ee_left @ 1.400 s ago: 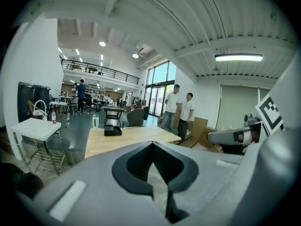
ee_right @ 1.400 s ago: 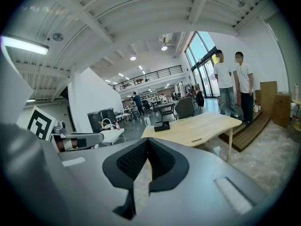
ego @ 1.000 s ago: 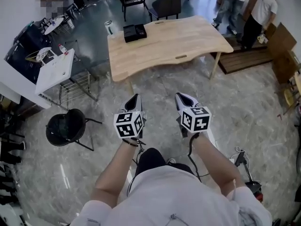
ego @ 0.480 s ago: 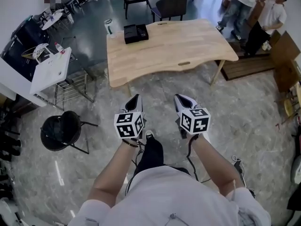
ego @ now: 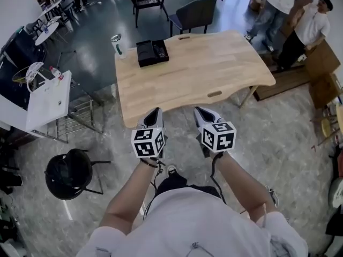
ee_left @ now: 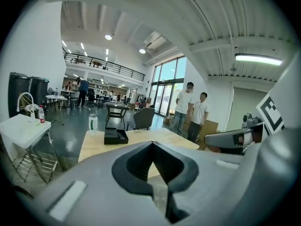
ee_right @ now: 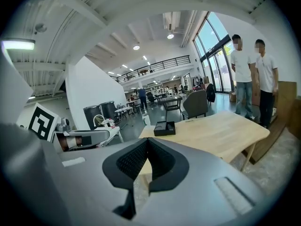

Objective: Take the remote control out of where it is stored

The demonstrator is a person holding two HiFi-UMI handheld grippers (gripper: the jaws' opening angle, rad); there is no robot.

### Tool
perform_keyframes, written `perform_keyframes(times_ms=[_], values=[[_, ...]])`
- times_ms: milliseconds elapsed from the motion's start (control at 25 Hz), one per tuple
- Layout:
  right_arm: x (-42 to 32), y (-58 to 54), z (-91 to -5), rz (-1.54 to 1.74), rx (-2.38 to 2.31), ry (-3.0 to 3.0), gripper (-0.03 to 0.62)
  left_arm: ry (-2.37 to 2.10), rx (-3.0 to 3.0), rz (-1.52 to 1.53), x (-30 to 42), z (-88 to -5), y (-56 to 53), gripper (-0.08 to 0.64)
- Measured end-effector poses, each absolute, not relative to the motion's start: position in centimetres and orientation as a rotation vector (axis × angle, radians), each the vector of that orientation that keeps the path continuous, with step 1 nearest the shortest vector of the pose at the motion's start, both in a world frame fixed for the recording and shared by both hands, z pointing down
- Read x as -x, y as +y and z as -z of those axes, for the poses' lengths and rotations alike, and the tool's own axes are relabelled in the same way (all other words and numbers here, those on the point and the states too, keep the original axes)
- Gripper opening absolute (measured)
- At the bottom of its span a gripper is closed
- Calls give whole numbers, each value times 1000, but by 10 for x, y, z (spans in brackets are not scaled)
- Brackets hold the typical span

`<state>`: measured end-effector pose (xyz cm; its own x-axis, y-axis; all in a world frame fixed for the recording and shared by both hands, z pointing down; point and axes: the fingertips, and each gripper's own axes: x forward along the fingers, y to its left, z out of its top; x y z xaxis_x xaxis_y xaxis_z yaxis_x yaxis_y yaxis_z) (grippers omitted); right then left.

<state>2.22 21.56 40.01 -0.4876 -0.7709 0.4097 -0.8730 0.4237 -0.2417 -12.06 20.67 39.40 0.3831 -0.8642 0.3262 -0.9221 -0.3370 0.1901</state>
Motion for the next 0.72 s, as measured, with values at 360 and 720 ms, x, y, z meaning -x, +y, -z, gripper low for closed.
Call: perform_keyframes(times_ms=[360, 720], values=[[2, 111, -406, -671, -1444, -2423, 26, -1527, -2312, -256, 142, -400, 88, 0], [18, -41, -417, -694, -1321, -2467, 26, -1621, -2230, -264, 157, -411, -44, 0]])
